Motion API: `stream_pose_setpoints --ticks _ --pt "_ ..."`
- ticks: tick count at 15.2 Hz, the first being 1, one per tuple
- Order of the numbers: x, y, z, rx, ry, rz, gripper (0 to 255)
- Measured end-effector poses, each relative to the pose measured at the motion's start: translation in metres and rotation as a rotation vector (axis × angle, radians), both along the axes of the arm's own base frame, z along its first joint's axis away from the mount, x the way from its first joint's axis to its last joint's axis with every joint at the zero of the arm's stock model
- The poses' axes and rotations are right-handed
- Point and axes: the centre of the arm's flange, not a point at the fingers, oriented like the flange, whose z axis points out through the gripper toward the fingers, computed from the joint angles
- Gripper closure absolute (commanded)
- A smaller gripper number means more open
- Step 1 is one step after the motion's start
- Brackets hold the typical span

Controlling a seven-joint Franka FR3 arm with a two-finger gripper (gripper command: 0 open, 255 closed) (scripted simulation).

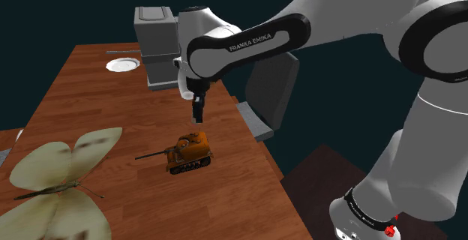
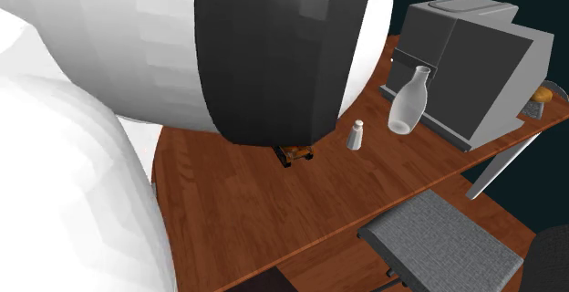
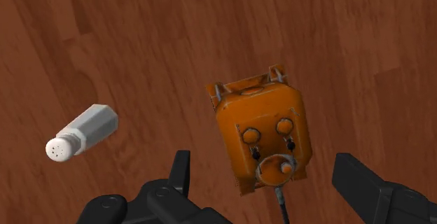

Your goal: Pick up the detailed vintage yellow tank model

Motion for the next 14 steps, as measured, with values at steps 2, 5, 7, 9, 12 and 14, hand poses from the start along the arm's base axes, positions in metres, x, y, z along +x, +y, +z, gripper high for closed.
stream_pose_setpoints --ticks 2,5,7,9,12,14 --pt "0.004 0.023 -0.019 -0.01 0.009 0.054 0" --pt "0.014 0.053 -0.047 -0.024 0.022 0.134 0" --pt "0.017 0.075 -0.063 -0.034 0.03 0.188 0" --pt "0.017 0.095 -0.077 -0.043 0.039 0.241 0" --pt "0.017 0.124 -0.102 -0.055 0.049 0.305 0" --pt "0.017 0.126 -0.115 -0.057 0.05 0.314 0"
